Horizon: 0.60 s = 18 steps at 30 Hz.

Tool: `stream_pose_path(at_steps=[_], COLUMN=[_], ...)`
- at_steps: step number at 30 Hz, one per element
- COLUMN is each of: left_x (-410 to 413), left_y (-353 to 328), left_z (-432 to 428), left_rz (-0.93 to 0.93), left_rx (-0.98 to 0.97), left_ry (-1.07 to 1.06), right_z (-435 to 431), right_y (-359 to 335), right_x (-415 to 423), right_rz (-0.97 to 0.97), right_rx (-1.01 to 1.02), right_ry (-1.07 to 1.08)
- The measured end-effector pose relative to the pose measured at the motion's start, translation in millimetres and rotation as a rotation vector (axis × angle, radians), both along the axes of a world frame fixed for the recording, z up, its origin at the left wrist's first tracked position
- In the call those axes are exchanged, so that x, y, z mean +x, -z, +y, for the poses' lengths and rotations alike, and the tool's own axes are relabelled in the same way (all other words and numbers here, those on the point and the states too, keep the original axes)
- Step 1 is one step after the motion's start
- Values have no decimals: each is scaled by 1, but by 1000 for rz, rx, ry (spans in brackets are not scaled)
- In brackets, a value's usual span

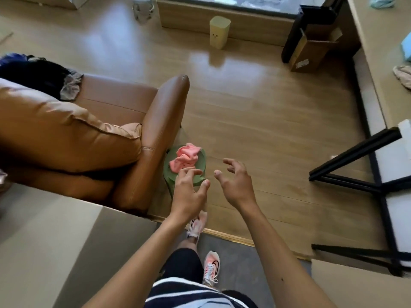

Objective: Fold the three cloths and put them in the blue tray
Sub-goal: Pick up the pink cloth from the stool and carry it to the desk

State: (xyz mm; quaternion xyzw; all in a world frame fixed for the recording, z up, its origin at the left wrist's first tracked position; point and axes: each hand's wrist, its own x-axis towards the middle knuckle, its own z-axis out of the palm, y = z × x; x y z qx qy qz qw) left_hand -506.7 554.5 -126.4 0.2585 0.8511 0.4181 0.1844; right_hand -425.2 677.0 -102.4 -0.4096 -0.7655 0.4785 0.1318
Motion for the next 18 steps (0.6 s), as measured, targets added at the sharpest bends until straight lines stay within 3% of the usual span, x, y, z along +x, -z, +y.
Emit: stream_pose_path(at_steps=[6,18], left_x=[-80,-202], left_y=[91,265], left_z=[63,149], left_rz=[-52,-97], left_rx=[-243,-904], left_ry=[48,388], right_z=[55,138], right_y=[42,129], right_x=[-59,-118], right_rz=[-92,-231], right_rx=[-65,-170], right_ry=[51,194])
